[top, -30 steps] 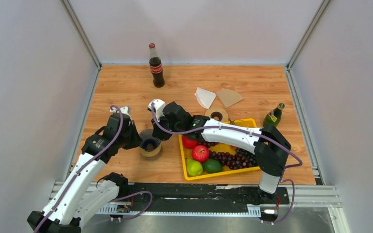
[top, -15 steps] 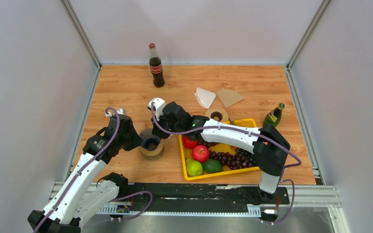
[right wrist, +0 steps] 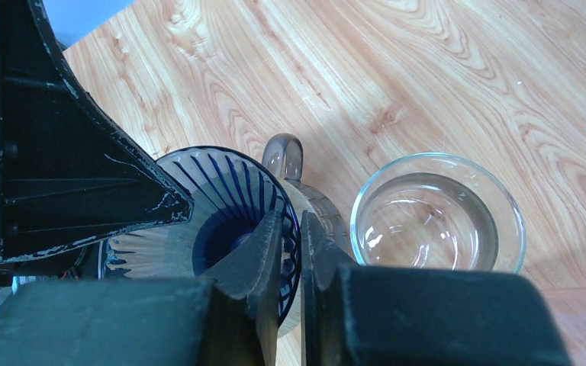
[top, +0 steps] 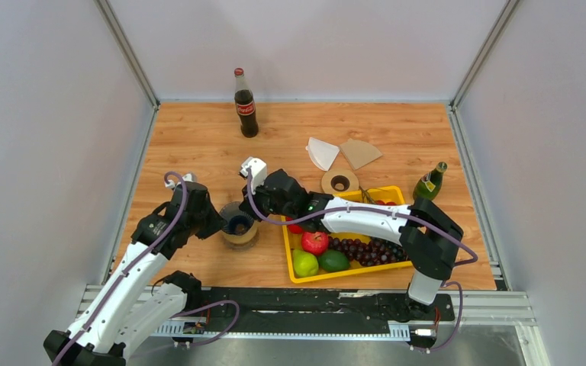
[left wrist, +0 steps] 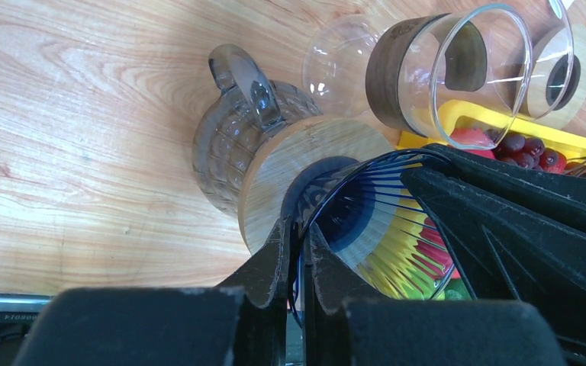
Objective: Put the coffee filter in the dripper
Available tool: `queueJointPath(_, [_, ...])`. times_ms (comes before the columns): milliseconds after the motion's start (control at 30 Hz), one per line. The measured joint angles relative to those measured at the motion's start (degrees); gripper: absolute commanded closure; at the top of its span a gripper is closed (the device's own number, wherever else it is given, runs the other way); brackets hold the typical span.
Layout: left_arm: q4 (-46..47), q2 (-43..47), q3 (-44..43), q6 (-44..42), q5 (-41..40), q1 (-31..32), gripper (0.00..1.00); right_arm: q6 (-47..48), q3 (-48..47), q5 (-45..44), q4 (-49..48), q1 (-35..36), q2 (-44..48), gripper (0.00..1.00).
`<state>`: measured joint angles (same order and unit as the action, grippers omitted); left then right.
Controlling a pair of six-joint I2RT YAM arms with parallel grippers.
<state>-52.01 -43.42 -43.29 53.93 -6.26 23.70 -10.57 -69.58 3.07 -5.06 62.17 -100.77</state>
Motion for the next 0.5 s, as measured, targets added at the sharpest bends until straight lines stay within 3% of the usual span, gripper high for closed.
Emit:
queueJointPath(200, [0.0, 0.0, -0.1, -0.3, 0.1, 0.2, 0.99, -0.7, 2.3, -0.9, -3.8, 0.2, 0.6, 1.0])
queueJointPath(500, [1.0, 0.2, 0.0, -3.3, 1.5, 0.1, 0.9, -0.7, 2.0, -1.7, -2.3, 0.3, 1.2, 0.9])
